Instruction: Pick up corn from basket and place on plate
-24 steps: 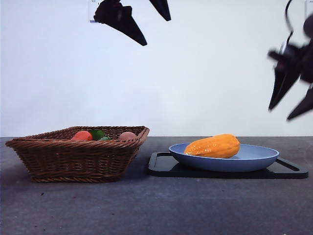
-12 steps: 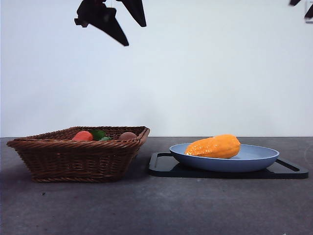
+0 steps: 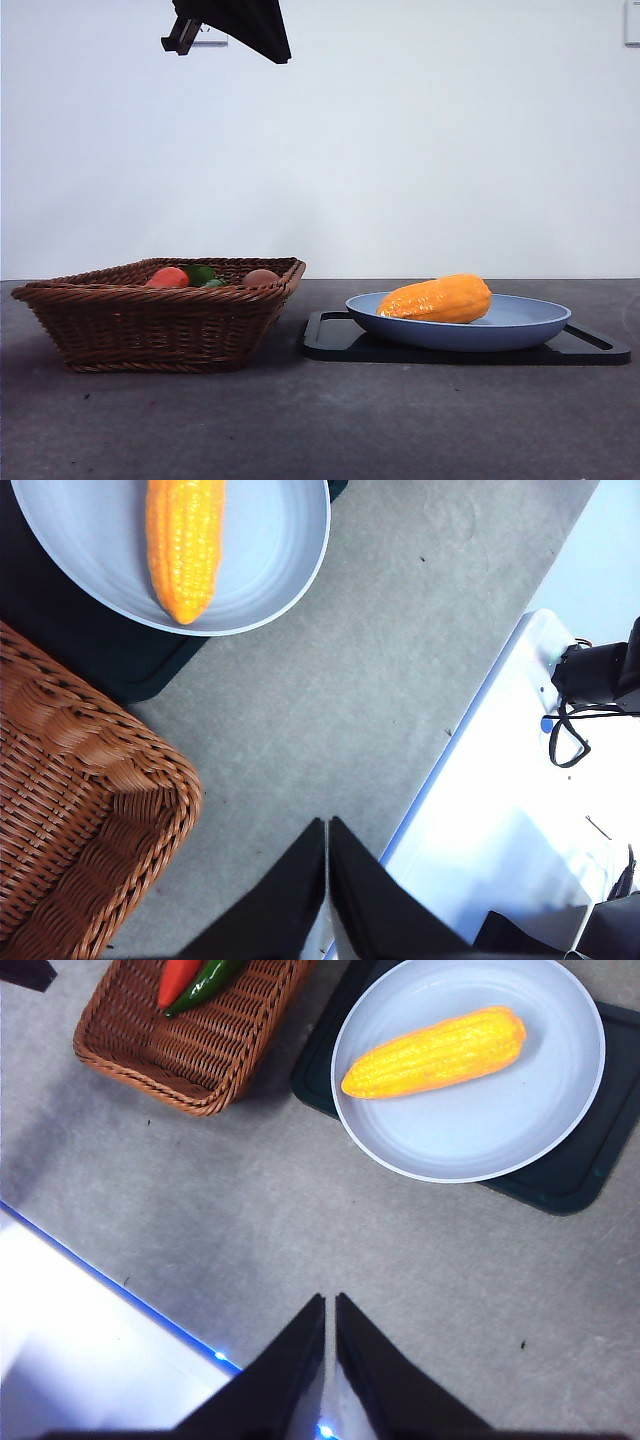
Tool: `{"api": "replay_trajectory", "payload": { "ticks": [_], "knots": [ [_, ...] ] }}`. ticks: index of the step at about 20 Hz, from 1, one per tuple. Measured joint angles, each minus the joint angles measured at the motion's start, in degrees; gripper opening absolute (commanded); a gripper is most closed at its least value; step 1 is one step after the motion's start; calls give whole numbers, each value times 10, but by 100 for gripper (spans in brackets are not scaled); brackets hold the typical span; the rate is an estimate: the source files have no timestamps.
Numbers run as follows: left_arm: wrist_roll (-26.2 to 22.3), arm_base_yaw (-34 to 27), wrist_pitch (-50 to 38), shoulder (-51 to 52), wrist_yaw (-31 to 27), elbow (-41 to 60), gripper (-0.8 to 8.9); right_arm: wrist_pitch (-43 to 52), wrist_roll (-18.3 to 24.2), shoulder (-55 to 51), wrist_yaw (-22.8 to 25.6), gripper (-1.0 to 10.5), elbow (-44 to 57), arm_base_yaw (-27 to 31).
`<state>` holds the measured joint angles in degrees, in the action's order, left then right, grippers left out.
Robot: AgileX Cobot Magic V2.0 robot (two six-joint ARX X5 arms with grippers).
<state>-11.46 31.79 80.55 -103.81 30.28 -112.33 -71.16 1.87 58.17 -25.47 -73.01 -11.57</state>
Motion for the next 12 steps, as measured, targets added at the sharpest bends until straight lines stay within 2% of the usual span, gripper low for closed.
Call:
{"api": "replay_trajectory", "payload": {
  "ticks": [6, 12],
  "knots": [
    [0, 0, -2, 0, 0, 0, 8, 13, -8, 0, 1, 2, 0, 0],
    [0, 0, -61, 0, 0, 0, 8, 18, -8, 0, 1, 2, 0, 0]
  ]
}}
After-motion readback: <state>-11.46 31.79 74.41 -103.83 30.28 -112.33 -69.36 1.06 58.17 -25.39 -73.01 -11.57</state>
